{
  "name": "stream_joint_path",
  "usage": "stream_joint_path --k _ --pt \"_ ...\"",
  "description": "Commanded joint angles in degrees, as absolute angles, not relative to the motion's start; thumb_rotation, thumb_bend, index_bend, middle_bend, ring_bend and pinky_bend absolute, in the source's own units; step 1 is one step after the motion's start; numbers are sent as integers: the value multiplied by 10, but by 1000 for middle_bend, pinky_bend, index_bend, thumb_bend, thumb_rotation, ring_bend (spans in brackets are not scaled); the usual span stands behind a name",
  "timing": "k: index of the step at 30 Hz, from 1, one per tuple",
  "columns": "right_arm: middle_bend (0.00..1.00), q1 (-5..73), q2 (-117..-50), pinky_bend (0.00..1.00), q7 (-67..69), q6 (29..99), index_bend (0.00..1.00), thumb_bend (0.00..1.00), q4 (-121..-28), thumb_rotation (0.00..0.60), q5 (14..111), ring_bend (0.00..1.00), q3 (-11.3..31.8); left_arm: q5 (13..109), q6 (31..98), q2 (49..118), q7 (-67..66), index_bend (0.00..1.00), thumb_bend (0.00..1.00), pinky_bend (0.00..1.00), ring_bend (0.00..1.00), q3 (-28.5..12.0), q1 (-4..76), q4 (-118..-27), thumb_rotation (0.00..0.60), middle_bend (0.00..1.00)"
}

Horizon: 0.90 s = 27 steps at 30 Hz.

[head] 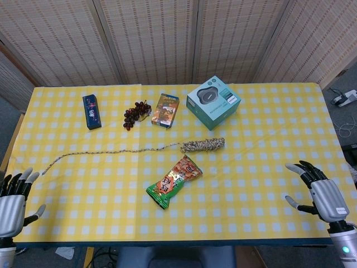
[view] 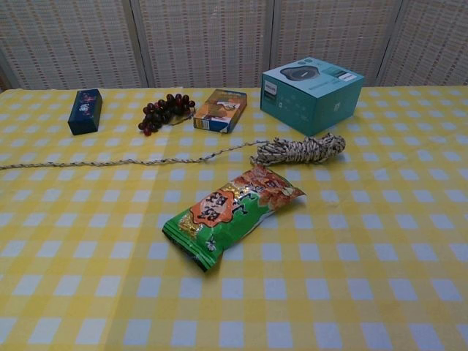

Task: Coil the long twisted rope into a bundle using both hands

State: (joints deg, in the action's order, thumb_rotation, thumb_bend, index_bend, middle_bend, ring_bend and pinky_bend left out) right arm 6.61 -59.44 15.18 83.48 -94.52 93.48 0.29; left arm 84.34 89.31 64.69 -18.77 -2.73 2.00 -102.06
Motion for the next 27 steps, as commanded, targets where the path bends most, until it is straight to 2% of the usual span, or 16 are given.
stream_joint_path --k 1,10,14,27 --pt "216 67 -593 186 149 834 190 181 -948 600 936 110 2 843 893 647 -186 183 235 43 101 -28 20 -1019 600 94" --pt "216 81 -589 186 140 819 190 182 -958 600 930 110 10 841 895 649 -179 183 235 42 101 -27 17 -1012 600 94" --pt "224 105 -584 186 135 791 190 181 -968 600 924 110 22 840 896 651 -176 183 236 43 101 -27 16 -1009 600 94" --pt "241 255 -591 219 64 589 190 191 -1007 600 845 110 83 845 902 650 -165 183 236 42 101 -24 11 -1002 600 94"
